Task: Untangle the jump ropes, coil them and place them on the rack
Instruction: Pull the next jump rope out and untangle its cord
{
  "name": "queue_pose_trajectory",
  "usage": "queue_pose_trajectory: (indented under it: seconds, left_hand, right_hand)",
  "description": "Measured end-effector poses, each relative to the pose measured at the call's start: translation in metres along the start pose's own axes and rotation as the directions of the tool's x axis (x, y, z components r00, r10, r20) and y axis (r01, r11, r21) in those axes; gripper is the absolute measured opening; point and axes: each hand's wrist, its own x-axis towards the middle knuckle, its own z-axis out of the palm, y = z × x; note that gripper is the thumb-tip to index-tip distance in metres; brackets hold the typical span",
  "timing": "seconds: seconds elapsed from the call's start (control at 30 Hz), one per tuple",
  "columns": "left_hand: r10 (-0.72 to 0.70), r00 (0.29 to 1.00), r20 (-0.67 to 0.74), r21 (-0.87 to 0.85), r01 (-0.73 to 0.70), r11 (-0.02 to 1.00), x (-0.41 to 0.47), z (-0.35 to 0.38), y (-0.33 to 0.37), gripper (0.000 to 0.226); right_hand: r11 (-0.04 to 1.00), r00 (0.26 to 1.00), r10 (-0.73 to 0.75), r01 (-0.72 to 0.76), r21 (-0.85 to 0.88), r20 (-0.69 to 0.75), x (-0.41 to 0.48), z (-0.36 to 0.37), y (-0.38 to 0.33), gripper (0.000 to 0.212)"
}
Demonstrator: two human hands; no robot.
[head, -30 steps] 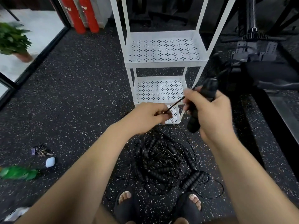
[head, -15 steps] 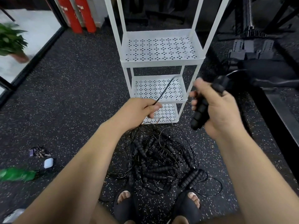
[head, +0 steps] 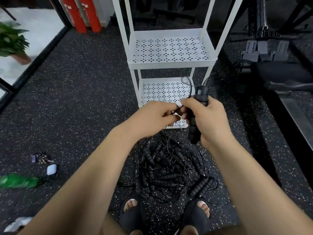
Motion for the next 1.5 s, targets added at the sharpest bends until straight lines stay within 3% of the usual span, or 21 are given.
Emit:
queue_pose_trajectory:
  seconds: [0.1, 0.27, 0.37, 0.47, 0.57, 0.67, 0.77, 0.83, 1.03, 1.23, 1.5]
  left_hand:
    - [-0.062, 0.996, 0.058, -0.033, 0.064, 0.997, 0.002, 0.001, -0.012, 0.006]
    - [-0.210, 0.963, 0.166, 0.028, 0.209, 0.978, 0.003, 0.006, -0.050, 0.015]
    - [-0.258, 0.953, 0.157, 0.021, 0.258, 0.966, 0.005, 0.006, -0.062, 0.015]
    - [-0.228, 0.970, 0.088, 0.008, 0.228, 0.974, 0.007, 0.003, -0.059, 0.017]
    - [-0.141, 0.990, 0.011, -0.024, 0.141, 0.990, 0.010, 0.003, -0.046, 0.019]
    - [-0.071, 0.997, -0.041, -0.071, 0.068, 0.995, 0.010, 0.002, -0.027, 0.022]
    - [0.017, 0.998, -0.063, -0.031, -0.019, 0.999, 0.009, 0.001, -0.012, 0.023]
    - [0.047, 0.997, -0.061, 0.002, -0.047, 0.999, 0.008, 0.000, -0.005, 0.017]
    - [0.057, 0.998, -0.030, -0.048, -0.058, 0.997, 0.002, 0.002, 0.006, 0.014]
    - [-0.017, 1.000, 0.020, -0.070, 0.019, 0.997, 0.004, 0.005, -0.005, 0.008]
    - [-0.150, 0.984, 0.098, 0.001, 0.150, 0.989, 0.004, 0.002, -0.028, 0.010]
  right_hand:
    - [0.992, 0.998, -0.027, 0.034, 0.125, -0.056, 0.003, -0.013, -0.014, 0.012]
    - [0.935, 0.970, -0.078, 0.151, 0.321, -0.230, 0.012, -0.046, -0.035, 0.014]
    - [0.915, 0.957, -0.051, 0.159, 0.371, -0.285, 0.016, -0.058, -0.036, 0.014]
    - [0.894, 0.969, -0.024, 0.131, 0.428, -0.247, 0.018, -0.062, -0.033, 0.015]
    - [0.904, 0.989, -0.001, 0.066, 0.422, -0.151, 0.016, -0.054, -0.027, 0.028]
    - [0.958, 0.995, 0.086, -0.068, 0.280, -0.050, 0.013, -0.040, -0.012, 0.044]
    - [0.982, 0.984, 0.177, -0.179, 0.055, 0.035, 0.008, -0.028, 0.003, 0.036]
    - [0.983, 0.982, 0.182, -0.183, 0.009, 0.047, 0.005, -0.020, 0.008, 0.030]
    - [0.997, 0.997, 0.080, -0.080, 0.009, -0.011, 0.000, -0.007, 0.003, 0.007]
    - [0.995, 0.997, 0.036, -0.030, 0.096, -0.069, -0.001, -0.010, -0.007, 0.009]
    - [0.920, 0.972, 0.012, 0.082, 0.383, -0.236, 0.006, -0.036, -0.025, 0.016]
